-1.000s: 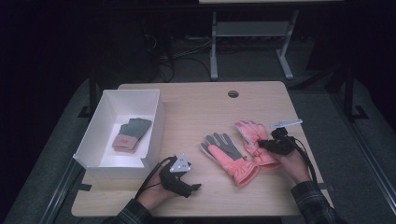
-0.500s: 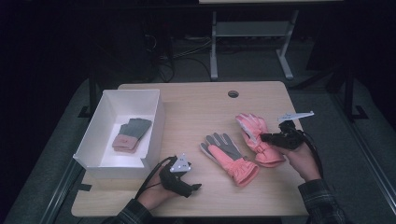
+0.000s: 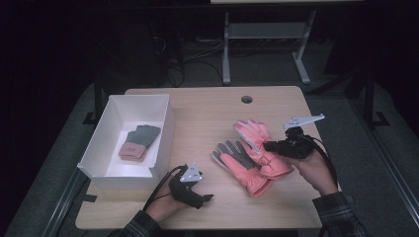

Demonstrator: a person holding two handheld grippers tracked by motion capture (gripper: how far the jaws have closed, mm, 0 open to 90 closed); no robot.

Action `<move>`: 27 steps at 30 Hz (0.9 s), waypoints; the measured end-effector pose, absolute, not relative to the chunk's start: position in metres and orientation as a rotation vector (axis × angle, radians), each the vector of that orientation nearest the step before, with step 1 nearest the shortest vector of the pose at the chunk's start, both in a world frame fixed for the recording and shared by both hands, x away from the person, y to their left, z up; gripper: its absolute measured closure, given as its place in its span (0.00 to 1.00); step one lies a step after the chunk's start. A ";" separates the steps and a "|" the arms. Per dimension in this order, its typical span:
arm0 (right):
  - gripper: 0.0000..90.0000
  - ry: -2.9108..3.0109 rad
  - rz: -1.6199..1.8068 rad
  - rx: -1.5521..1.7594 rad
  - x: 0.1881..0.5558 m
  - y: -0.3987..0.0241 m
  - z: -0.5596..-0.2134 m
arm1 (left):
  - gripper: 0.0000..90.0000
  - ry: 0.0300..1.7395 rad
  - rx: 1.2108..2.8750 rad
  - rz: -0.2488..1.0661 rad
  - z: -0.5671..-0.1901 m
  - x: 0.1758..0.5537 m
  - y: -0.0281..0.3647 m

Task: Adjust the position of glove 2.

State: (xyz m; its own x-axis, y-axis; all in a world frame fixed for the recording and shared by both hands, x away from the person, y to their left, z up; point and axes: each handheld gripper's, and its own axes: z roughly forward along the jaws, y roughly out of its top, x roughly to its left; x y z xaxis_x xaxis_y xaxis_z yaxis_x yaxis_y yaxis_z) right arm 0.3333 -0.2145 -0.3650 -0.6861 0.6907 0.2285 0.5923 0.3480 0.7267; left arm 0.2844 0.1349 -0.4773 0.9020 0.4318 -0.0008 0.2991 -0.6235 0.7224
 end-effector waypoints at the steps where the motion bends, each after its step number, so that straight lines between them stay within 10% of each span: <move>1: 0.99 2.491 1.266 1.168 0.332 -0.211 -0.364 | 0.15 0.522 2.286 0.220 -0.477 0.284 0.135; 27: 0.98 2.722 1.026 1.039 0.340 -0.147 -0.413 | 0.15 0.524 2.293 0.229 -0.477 0.285 0.133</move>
